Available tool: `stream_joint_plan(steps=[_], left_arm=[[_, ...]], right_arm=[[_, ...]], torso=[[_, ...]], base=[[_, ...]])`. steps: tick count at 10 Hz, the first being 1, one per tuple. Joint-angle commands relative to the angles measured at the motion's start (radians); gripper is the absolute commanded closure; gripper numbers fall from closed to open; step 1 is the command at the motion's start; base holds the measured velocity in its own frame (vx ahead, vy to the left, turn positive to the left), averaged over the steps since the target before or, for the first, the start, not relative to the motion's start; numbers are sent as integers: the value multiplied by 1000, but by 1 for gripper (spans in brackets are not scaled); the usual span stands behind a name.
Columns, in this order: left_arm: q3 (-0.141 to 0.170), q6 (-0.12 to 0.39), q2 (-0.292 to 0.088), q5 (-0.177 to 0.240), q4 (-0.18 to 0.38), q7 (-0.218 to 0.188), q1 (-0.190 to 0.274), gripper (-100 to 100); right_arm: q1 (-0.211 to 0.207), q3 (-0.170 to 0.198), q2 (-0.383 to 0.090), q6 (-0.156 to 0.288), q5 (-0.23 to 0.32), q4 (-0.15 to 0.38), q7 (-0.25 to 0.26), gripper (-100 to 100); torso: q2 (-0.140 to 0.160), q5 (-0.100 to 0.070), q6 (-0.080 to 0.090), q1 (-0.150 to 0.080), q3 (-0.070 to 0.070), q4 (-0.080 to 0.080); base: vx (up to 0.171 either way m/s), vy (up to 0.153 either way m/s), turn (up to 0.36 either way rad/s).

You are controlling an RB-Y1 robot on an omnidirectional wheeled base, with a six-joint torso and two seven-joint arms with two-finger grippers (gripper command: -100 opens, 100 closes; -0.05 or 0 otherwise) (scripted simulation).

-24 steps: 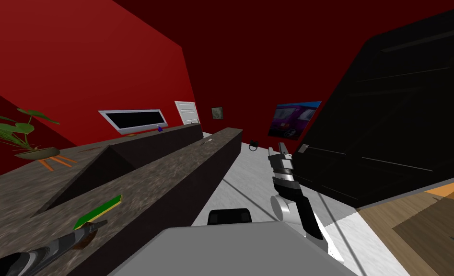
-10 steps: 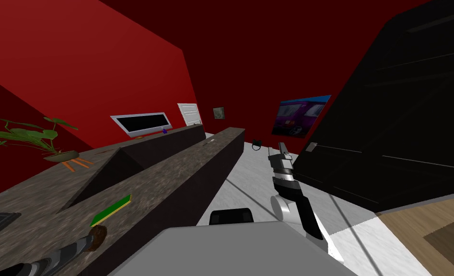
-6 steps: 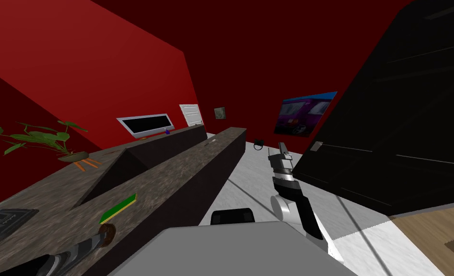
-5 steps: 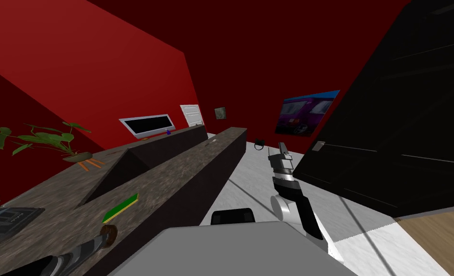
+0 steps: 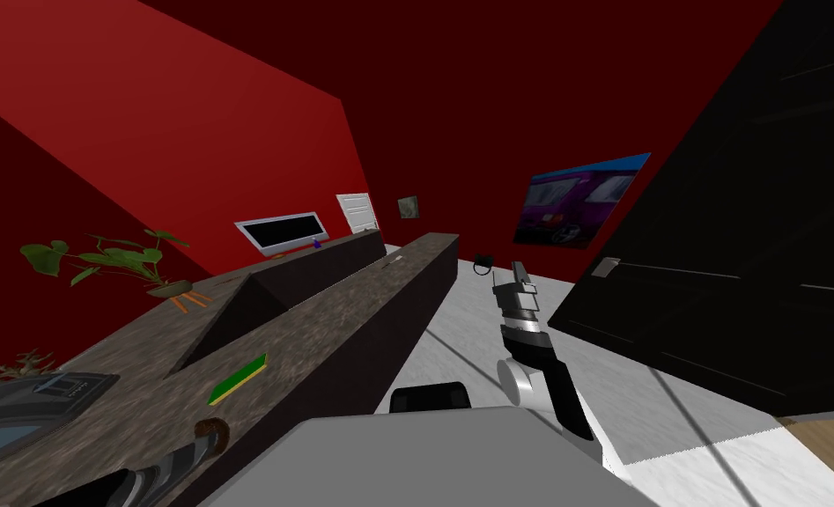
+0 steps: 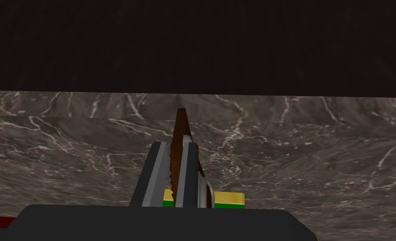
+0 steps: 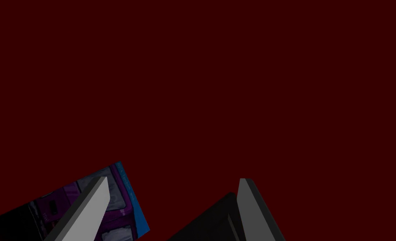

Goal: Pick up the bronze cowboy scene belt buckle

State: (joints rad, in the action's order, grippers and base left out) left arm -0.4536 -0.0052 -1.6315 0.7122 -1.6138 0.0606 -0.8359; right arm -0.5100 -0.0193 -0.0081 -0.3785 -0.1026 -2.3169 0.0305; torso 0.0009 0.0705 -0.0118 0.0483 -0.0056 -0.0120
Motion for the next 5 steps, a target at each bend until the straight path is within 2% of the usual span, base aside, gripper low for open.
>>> stream_joint_plan(steps=[1,3,4,5], left_arm=[[50,30,5,-2,-50,3,-34,100],[84,30,5,-2,-57,3,-34,100],[106,81,41,-53,-97,-2,-65,100],[136,111,41,-61,-131,-2,-84,100]], right_arm=[[0,0,0,0,0,0,0,0],[0,0,0,0,0,0,0,0],[0,0,0,0,0,0,0,0],[0,0,0,0,0,0,0,0]], torso=[[0,0,0,0,0,0],[1,2,2,-2,0,0],[0,1,2,-3,0,0],[0,2,0,2,0,0]], base=[[-2,7,16],[-9,-13,-1],[19,66,141],[29,90,105]])
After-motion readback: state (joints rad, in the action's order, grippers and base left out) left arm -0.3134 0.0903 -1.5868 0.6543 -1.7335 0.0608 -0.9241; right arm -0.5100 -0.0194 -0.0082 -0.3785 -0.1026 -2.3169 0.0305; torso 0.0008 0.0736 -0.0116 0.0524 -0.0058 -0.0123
